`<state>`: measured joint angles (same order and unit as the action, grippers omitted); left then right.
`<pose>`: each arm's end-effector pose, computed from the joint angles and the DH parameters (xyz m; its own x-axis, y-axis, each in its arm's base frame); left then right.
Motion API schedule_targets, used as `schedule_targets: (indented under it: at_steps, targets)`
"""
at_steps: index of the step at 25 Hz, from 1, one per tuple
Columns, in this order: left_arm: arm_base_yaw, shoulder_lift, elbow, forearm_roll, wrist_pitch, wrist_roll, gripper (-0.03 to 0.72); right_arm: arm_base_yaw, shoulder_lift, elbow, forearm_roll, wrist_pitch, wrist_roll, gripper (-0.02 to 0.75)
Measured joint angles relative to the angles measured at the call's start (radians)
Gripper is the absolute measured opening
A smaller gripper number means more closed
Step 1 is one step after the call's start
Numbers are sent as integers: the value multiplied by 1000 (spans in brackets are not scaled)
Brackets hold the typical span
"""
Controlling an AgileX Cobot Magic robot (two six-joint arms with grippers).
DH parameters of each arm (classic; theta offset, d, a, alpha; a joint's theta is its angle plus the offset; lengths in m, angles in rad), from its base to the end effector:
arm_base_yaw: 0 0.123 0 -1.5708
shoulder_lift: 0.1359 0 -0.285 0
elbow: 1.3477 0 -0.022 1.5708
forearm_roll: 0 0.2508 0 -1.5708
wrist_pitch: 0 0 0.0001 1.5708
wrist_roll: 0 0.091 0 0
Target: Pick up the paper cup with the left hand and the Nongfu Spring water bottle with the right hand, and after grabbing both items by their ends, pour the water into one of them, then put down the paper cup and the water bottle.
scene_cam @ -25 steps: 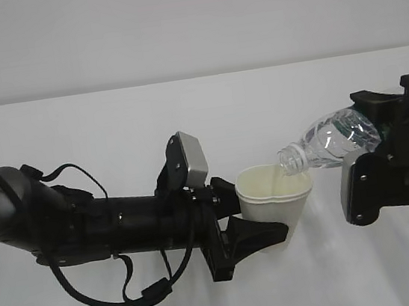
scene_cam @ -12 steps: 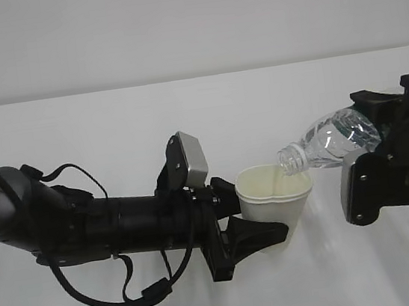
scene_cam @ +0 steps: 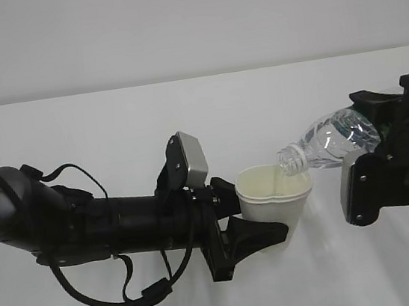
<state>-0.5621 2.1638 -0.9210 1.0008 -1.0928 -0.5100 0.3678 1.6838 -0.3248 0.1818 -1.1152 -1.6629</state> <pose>0.2751 -0.2536 0.0942 -0.1817 0.2026 -0.9623 0.9748 0.1660 -0.1491 0.2420 0.0774 0.1513 0.2070 -0.9776 0.0376 -0.1493 -0.0696 -0.9863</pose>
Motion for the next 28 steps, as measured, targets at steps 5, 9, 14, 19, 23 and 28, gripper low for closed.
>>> schedule_targets:
  at_steps: [5,9,14,19,23,28]
  targets:
    - [0,0,0,0,0,0,417,0,0,0,0,0,-2,382]
    - [0,0,0,0,0,0,417,0,0,0,0,0,-2,382]
    - [0,0,0,0,0,0,417,0,0,0,0,0,-2,382]
    - [0,0,0,0,0,-2,417,0,0,0,-1,0,-3,382]
    - [0,0,0,2,0,-2,417,0,0,0,-1,0,-3,382]
    - [0,0,0,2,0,-2,417,0,0,0,-1,0,-6,382]
